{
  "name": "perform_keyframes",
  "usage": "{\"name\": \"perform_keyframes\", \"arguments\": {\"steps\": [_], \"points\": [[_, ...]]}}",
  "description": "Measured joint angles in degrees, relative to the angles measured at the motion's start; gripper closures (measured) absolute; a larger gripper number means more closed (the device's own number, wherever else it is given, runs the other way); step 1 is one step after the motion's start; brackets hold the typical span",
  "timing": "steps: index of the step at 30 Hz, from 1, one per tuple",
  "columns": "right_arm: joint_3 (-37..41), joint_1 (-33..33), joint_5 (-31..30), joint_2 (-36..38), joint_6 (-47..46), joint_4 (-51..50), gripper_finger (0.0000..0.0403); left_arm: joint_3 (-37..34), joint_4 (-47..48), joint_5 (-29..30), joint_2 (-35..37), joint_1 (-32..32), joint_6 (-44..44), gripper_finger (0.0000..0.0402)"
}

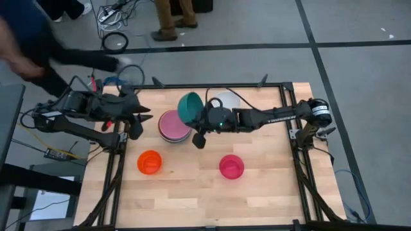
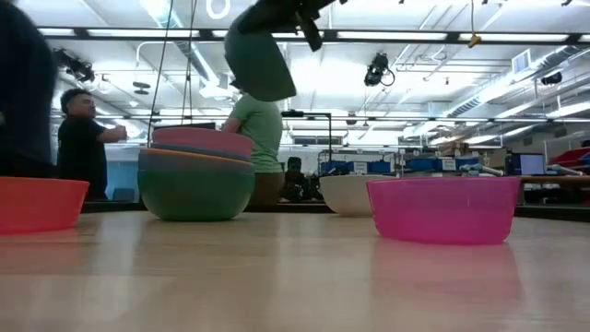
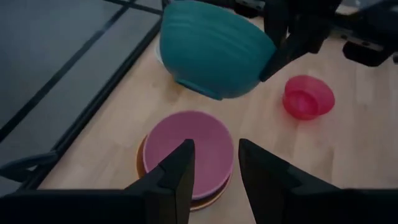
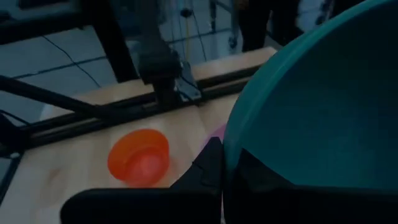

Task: Nest bowls inside each other
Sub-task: Stack the green bowl on top of the pink bowl

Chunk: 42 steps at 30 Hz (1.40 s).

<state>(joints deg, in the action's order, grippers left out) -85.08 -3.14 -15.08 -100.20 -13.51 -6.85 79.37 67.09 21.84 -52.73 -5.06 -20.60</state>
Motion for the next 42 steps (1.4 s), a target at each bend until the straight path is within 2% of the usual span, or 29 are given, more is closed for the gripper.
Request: {"name": "perform_keyframes", "arguments": {"steps": [9, 18, 25, 29, 37, 42], "points": [[0.00, 3.26, 12.48, -4.49, 4.17, 8.76, 0.0403, -0.40, -0.15, 3.86, 4.06, 0.00, -0.89, 0.0269], [-0.20, 4.88, 14.93, -9.56, 4.14, 8.13, 0.0403, -6.21, -0.63, 4.11, 8.04, 0.00, -2.54, 0.0269], [-0.12, 5.04, 17.66, -11.85, 4.21, 8.04, 0.0396, -11.85, -4.61, 4.14, 11.16, 0.02, -3.21, 0.0269], [-0.17, 5.01, 19.05, -12.21, 3.53, 7.41, 0.0363, -14.23, -4.93, 4.14, 12.13, 0.00, -4.09, 0.0269], [-0.31, 5.00, 19.19, -12.22, 1.55, 5.30, 0.0264, -16.90, -7.58, 4.13, 13.02, 0.00, -5.12, 0.0269], [-0.35, 3.90, 16.55, -12.22, 2.03, 5.41, 0.0242, -16.90, -7.64, 4.11, 13.04, 0.00, -5.18, 0.0269]]}}
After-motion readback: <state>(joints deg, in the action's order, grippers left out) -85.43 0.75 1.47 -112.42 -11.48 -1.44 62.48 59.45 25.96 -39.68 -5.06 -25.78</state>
